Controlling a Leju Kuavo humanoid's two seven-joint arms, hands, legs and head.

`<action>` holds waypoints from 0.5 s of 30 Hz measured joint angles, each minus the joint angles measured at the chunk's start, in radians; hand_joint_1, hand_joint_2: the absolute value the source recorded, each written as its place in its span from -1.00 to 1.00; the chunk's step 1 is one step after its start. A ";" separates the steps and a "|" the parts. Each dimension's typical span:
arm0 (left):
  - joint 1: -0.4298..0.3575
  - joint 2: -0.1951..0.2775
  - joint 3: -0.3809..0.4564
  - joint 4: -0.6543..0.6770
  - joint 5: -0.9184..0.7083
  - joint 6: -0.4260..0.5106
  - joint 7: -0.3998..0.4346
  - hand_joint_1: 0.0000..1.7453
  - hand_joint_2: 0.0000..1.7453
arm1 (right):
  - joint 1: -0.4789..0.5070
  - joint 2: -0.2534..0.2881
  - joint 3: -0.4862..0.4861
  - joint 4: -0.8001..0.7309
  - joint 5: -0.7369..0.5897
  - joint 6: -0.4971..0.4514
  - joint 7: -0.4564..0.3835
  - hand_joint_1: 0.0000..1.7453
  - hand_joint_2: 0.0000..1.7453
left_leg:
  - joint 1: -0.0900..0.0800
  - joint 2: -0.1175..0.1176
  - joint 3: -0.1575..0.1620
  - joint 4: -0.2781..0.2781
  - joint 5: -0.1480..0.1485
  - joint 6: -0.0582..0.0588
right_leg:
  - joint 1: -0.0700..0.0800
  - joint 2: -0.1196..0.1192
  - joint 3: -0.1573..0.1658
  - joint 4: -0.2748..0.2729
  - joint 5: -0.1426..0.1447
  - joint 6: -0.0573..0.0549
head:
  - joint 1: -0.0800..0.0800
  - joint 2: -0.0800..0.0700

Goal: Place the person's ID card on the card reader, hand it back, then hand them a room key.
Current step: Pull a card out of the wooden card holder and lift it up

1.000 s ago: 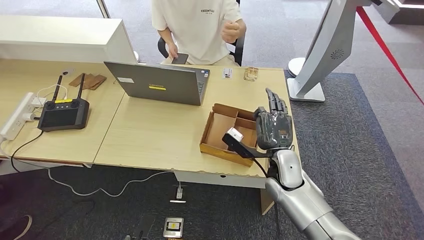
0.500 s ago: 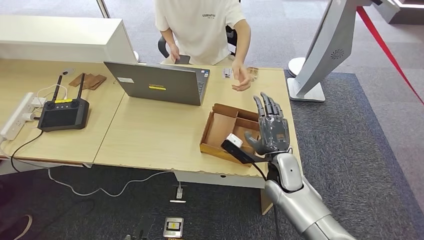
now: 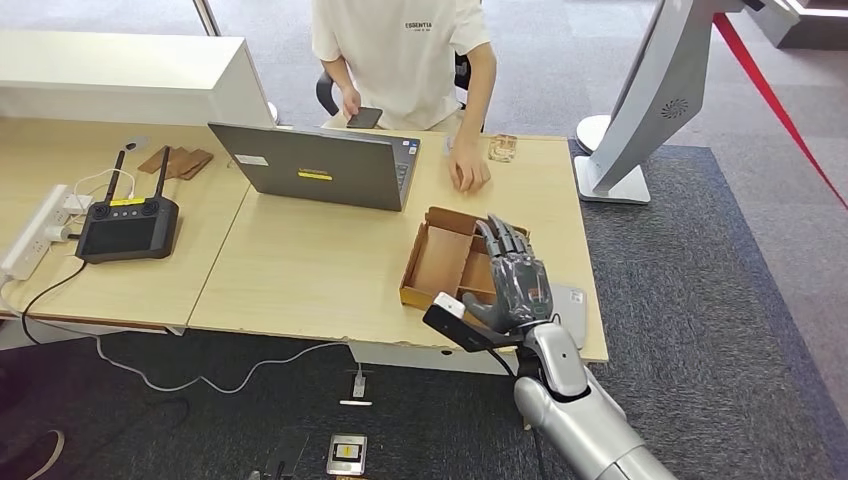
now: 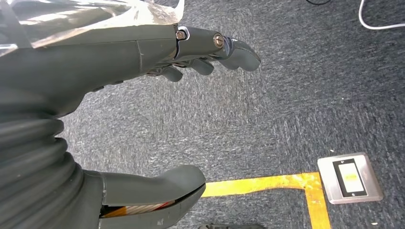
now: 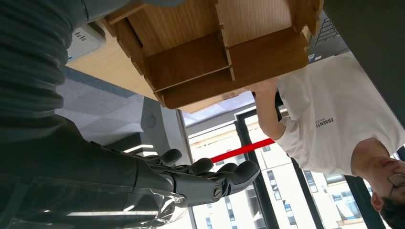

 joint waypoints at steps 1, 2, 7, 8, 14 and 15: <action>0.000 0.000 0.000 0.000 0.002 0.000 -0.001 -1.00 1.00 | 0.001 0.001 0.002 0.001 -0.003 0.000 -0.003 -1.00 1.00 | 0.000 0.000 0.000 0.000 0.000 0.000 | 0.000 0.000 0.000 0.000 0.000 0.000 | 0.000 0.000; 0.000 0.000 0.000 0.000 0.003 0.000 -0.001 -1.00 1.00 | 0.002 0.003 0.003 0.003 -0.006 0.002 -0.007 -1.00 1.00 | 0.000 0.000 0.000 0.000 0.000 0.000 | 0.000 0.000 0.000 0.000 0.000 0.000 | 0.000 0.000; 0.001 0.001 0.000 0.000 0.007 0.000 -0.005 -1.00 1.00 | 0.009 0.007 0.021 0.008 -0.013 0.017 -0.017 -1.00 1.00 | 0.000 0.000 0.000 0.000 0.000 0.000 | 0.000 0.000 0.000 0.000 0.000 0.000 | 0.000 0.000; 0.002 0.001 0.000 0.000 0.007 0.000 -0.006 -1.00 1.00 | 0.011 0.008 0.024 0.008 -0.014 0.019 -0.017 -1.00 1.00 | 0.000 0.000 0.000 0.000 0.000 0.000 | 0.000 0.000 0.000 0.000 0.000 0.000 | 0.000 0.000; 0.003 0.002 0.000 0.000 0.009 0.000 -0.009 -1.00 1.00 | 0.026 0.011 0.044 0.009 -0.020 0.030 -0.017 -1.00 1.00 | 0.000 0.000 0.000 0.000 0.000 0.000 | 0.000 0.000 0.000 0.000 0.000 0.000 | 0.000 0.000; 0.003 0.002 0.000 0.000 0.010 0.000 -0.009 -1.00 1.00 | 0.026 0.011 0.046 0.010 -0.021 0.030 -0.017 -1.00 1.00 | 0.000 0.000 0.000 0.000 0.000 0.000 | 0.000 0.000 0.000 0.000 0.000 0.000 | 0.000 0.000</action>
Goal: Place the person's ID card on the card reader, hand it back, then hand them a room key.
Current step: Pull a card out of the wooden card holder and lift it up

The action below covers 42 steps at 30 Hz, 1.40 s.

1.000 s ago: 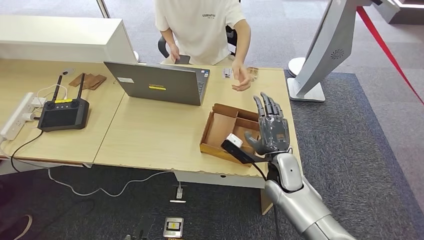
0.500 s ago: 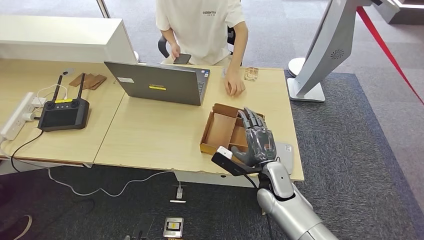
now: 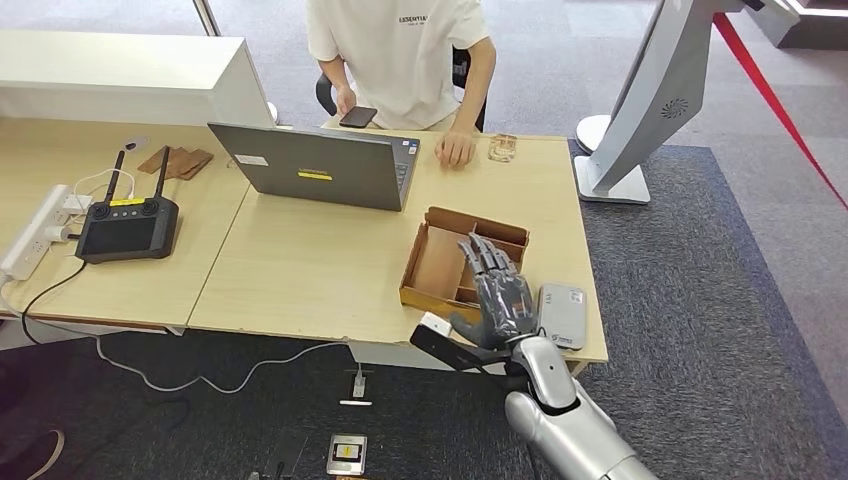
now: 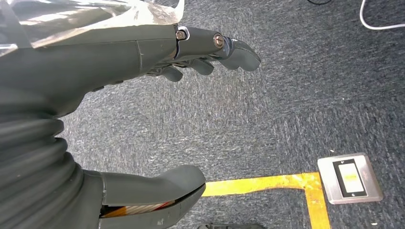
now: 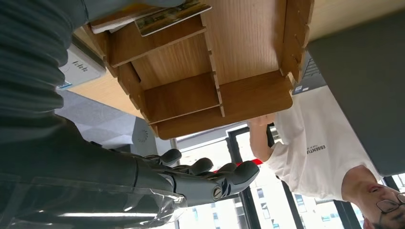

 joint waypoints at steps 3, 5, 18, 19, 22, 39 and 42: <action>0.000 0.000 0.000 0.000 0.000 0.000 0.000 -1.00 1.00 | 0.002 0.001 0.009 0.006 -0.002 0.003 0.000 -1.00 1.00 | 0.000 0.000 0.000 0.000 0.000 0.000 | 0.000 0.000 0.000 0.000 0.000 0.000 | 0.000 0.000; 0.001 0.000 0.000 0.000 0.001 0.000 0.000 -1.00 1.00 | 0.006 0.001 0.016 0.008 -0.002 0.007 0.000 -1.00 1.00 | 0.000 0.000 0.000 0.000 0.000 0.000 | 0.000 0.000 0.000 0.000 0.000 0.000 | 0.000 0.000; 0.007 0.002 0.000 0.000 0.013 0.003 0.000 -1.00 1.00 | 0.022 0.011 0.056 0.049 0.041 0.026 0.077 -1.00 1.00 | 0.000 0.000 0.000 0.000 0.000 0.000 | 0.000 0.000 0.000 0.000 0.000 0.000 | 0.000 0.000; 0.008 0.002 0.000 0.000 0.013 0.003 0.000 -1.00 1.00 | 0.022 0.011 0.058 0.059 0.047 0.024 0.089 -1.00 1.00 | 0.000 0.000 0.000 0.000 0.000 0.000 | 0.000 0.000 0.000 0.000 0.000 0.000 | 0.000 0.000; 0.009 0.003 0.000 0.000 0.013 0.003 0.002 -1.00 1.00 | 0.022 0.010 0.066 0.090 0.063 0.011 0.107 -1.00 1.00 | 0.000 0.000 0.000 0.000 0.000 0.000 | 0.000 0.000 0.000 0.000 0.000 0.000 | 0.000 0.000; 0.011 0.006 0.000 0.000 0.012 0.003 0.006 -1.00 1.00 | 0.015 -0.005 0.081 0.198 0.122 -0.057 0.179 -1.00 1.00 | 0.000 0.000 0.000 0.000 0.000 0.000 | 0.000 0.000 0.000 0.000 0.000 0.000 | 0.000 0.000; 0.011 0.006 -0.001 0.000 0.012 0.003 0.006 -1.00 1.00 | 0.015 -0.006 0.082 0.208 0.128 -0.066 0.179 -1.00 1.00 | 0.000 0.000 0.000 0.000 0.000 0.000 | 0.000 0.000 0.000 0.000 0.000 0.000 | 0.000 0.000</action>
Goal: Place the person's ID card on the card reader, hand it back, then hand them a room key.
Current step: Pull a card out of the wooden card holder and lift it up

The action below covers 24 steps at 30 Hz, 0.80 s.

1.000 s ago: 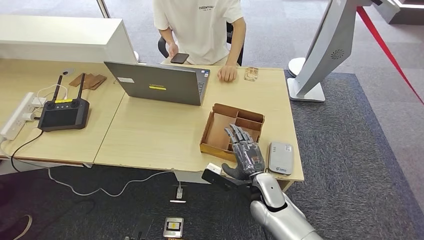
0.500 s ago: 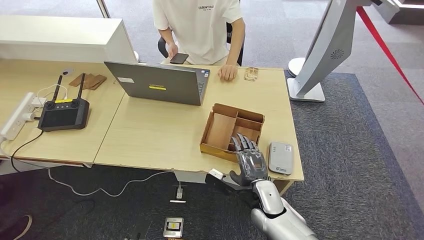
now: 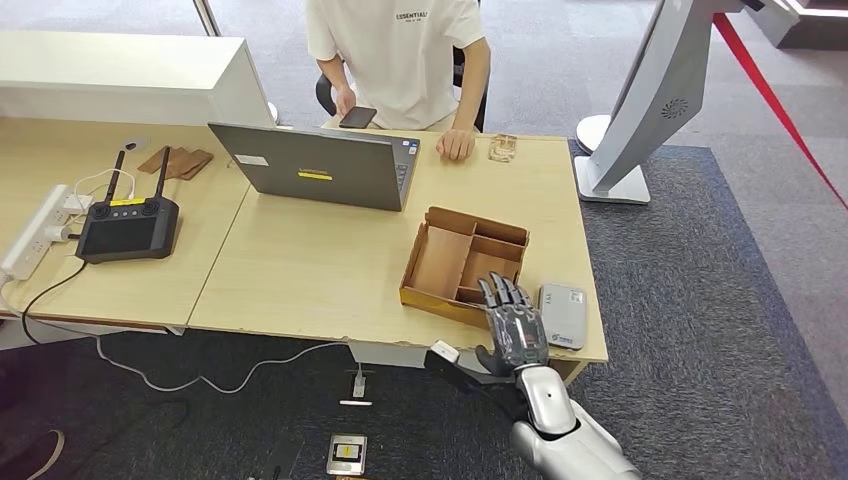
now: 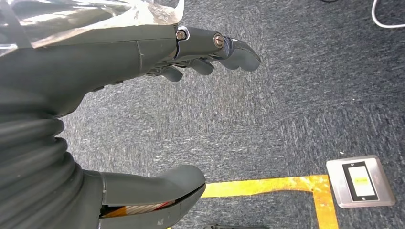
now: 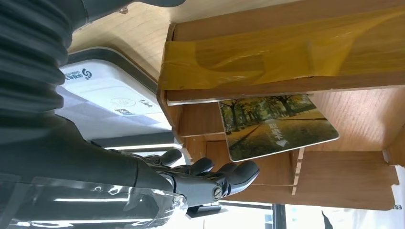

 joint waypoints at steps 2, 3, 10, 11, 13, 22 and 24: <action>0.000 0.000 -0.001 0.000 0.000 0.000 0.000 -1.00 1.00 | 0.000 0.000 0.000 0.005 0.005 -0.009 -0.003 -1.00 1.00 | 0.000 0.000 0.000 0.000 0.000 0.000 | 0.000 0.000 0.000 0.000 0.000 0.000 | 0.000 0.000; 0.000 0.000 -0.001 0.000 -0.001 0.000 0.001 -1.00 1.00 | -0.001 0.000 0.000 0.007 0.007 -0.013 -0.006 -1.00 1.00 | 0.000 0.000 0.000 0.000 0.000 0.000 | 0.000 0.000 0.000 0.000 0.000 0.000 | 0.000 0.000; -0.002 0.000 -0.010 0.000 -0.002 0.000 0.003 -1.00 1.00 | -0.012 0.005 -0.001 0.015 0.016 -0.025 -0.021 -1.00 1.00 | 0.000 0.000 0.000 0.000 0.000 0.000 | 0.000 0.000 0.000 0.000 0.000 0.000 | 0.000 0.000; -0.003 0.000 -0.012 0.000 -0.003 0.000 0.003 -1.00 1.00 | -0.015 0.006 -0.001 0.016 0.018 -0.025 -0.021 -1.00 1.00 | 0.000 0.000 0.000 0.000 0.000 0.000 | 0.000 0.000 0.000 0.000 0.000 0.000 | 0.000 0.000; -0.004 0.000 -0.016 0.000 -0.003 0.000 0.004 -1.00 1.00 | -0.021 0.009 0.000 0.017 0.023 -0.025 -0.023 -1.00 1.00 | 0.000 0.000 0.000 0.000 0.000 0.000 | 0.000 0.000 0.000 0.000 0.000 0.000 | 0.000 0.000; -0.008 0.000 -0.023 0.000 -0.006 0.000 0.008 -1.00 1.00 | -0.048 0.030 0.000 0.017 0.032 -0.029 -0.035 -1.00 1.00 | 0.000 0.000 0.000 0.000 0.000 0.000 | 0.000 0.000 0.000 0.000 0.000 0.000 | 0.000 0.000; -0.009 0.000 -0.024 0.000 -0.006 0.000 0.008 -1.00 1.00 | -0.050 0.034 0.000 0.018 0.032 -0.028 -0.036 -1.00 1.00 | 0.000 0.000 0.000 0.000 0.000 0.000 | 0.000 0.000 0.000 0.000 0.000 0.000 | 0.000 0.000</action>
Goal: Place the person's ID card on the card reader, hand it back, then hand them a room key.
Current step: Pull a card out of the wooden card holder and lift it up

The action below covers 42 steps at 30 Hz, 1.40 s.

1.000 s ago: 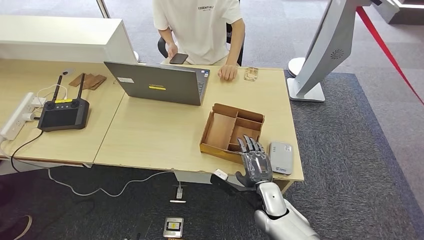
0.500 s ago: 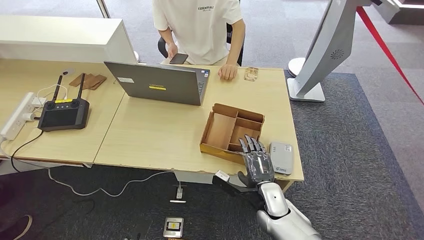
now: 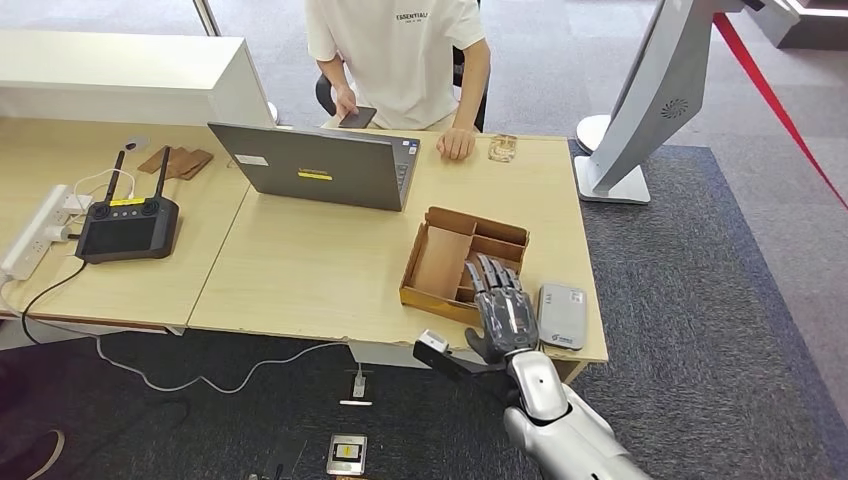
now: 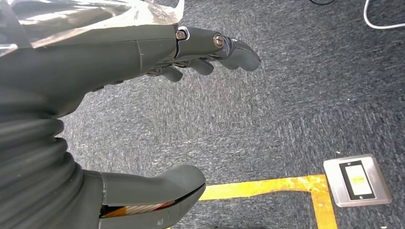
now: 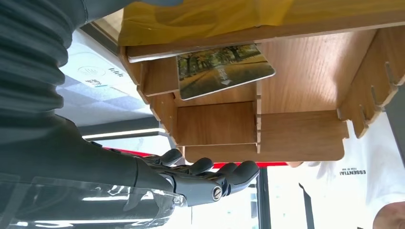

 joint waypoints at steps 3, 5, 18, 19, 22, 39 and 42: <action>-0.001 0.000 -0.001 0.000 0.000 0.000 0.000 -1.00 1.00 | -0.002 0.005 0.000 0.003 -0.002 0.001 -0.001 -1.00 1.00 | 0.000 0.000 0.000 0.000 0.000 0.000 | 0.000 0.000 0.000 0.000 0.000 0.000 | 0.000 0.000; -0.001 0.000 -0.001 0.000 0.000 0.000 0.000 -1.00 1.00 | -0.002 0.007 0.000 0.008 -0.004 0.000 -0.004 -1.00 1.00 | 0.000 0.000 0.000 0.000 0.000 0.000 | 0.000 0.000 0.000 0.000 0.000 0.000 | 0.000 0.000; -0.002 0.000 -0.001 0.000 0.003 0.000 0.000 -1.00 1.00 | -0.002 0.009 -0.002 0.052 -0.013 0.004 -0.009 1.00 1.00 | 0.000 0.000 0.000 0.000 0.000 0.000 | 0.000 0.000 0.000 0.000 0.000 0.000 | 0.000 0.000; -0.002 0.000 -0.002 0.000 0.003 0.000 0.000 -1.00 1.00 | -0.002 0.009 -0.002 0.055 -0.015 0.006 -0.009 1.00 1.00 | 0.000 0.000 0.000 0.000 0.000 0.000 | 0.000 0.000 0.000 0.000 0.000 0.000 | 0.000 0.000; -0.002 0.000 -0.002 0.000 0.004 0.000 0.000 -1.00 1.00 | -0.002 0.009 -0.002 0.064 -0.020 0.013 -0.009 1.00 1.00 | 0.000 0.000 0.000 0.000 0.000 0.000 | 0.000 0.000 0.000 0.000 0.000 0.000 | 0.000 0.000; -0.002 0.000 -0.002 0.000 0.005 0.000 0.000 -1.00 1.00 | -0.012 0.015 -0.010 0.088 -0.025 0.024 -0.009 1.00 1.00 | 0.000 0.000 0.001 0.000 0.000 0.000 | 0.000 0.000 0.000 0.000 0.000 0.000 | 0.000 0.000; -0.002 0.000 -0.002 0.000 0.005 0.000 0.000 -1.00 1.00 | -0.012 0.016 -0.010 0.089 -0.022 0.021 -0.007 1.00 1.00 | 0.000 0.000 0.001 0.000 0.000 0.000 | 0.000 0.000 0.000 0.000 0.000 0.000 | 0.000 0.000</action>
